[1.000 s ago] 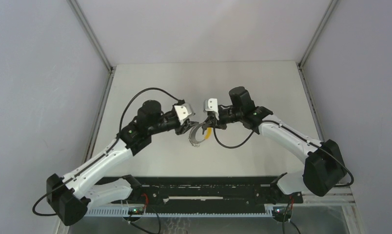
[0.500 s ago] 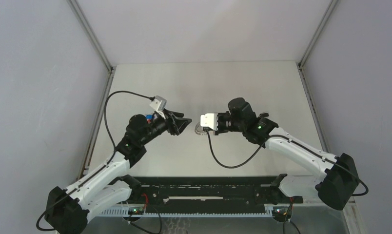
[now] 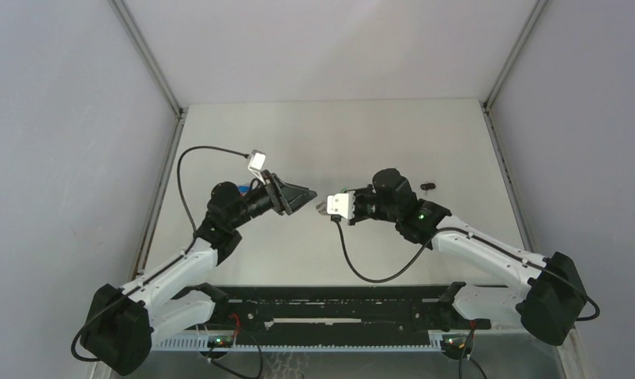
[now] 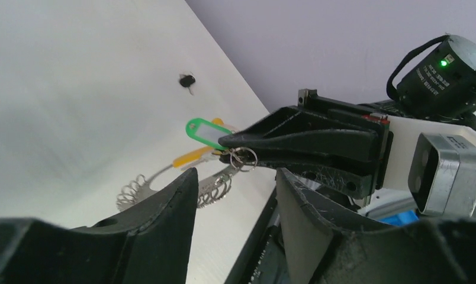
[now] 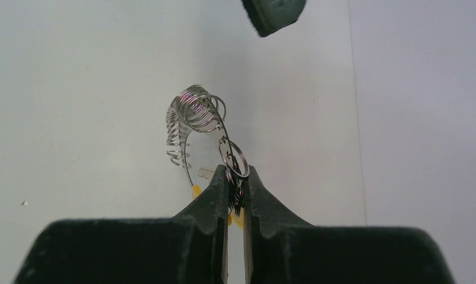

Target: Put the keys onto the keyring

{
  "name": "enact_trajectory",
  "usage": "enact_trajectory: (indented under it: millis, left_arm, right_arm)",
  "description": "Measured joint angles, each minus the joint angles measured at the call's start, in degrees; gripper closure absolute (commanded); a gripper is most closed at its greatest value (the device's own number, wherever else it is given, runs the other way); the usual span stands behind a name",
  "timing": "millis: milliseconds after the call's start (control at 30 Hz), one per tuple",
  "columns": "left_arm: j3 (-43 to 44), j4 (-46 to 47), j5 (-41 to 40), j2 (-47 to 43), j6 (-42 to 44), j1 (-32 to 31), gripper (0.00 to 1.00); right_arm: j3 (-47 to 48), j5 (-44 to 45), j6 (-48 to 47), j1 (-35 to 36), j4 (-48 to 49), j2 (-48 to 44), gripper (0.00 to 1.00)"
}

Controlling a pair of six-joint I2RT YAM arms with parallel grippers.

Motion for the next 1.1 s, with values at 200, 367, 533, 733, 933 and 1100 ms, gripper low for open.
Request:
enact_trajectory:
  millis: [200, 367, 533, 733, 933, 1100]
  left_arm:
    - [-0.3, 2.9, 2.9, 2.1, -4.2, 0.0, 0.52]
    - [-0.3, 3.5, 4.5, 5.7, -5.8, 0.0, 0.53]
    - [-0.3, 3.5, 5.3, 7.7, -6.5, -0.2, 0.55]
    - [-0.3, 3.7, 5.4, 7.7, -6.7, -0.3, 0.57]
    - [-0.3, 3.7, 5.7, 7.7, -6.7, -0.4, 0.61]
    - [-0.3, 3.6, 6.3, 7.7, -6.7, -1.3, 0.63]
  right_arm:
    - [-1.0, 0.0, -0.1, 0.0, 3.3, 0.0, 1.00]
    - [-1.9, -0.1, -0.1, 0.0, 4.7, 0.0, 1.00]
    - [-1.9, 0.0, -0.1, 0.0, 5.5, 0.2, 1.00]
    - [-2.5, -0.3, 0.2, -0.1, 6.3, 0.2, 1.00]
    - [-3.1, -0.8, 0.3, -0.4, 6.6, 0.2, 1.00]
    - [-3.1, -1.0, 0.6, -0.5, 6.6, 0.2, 1.00]
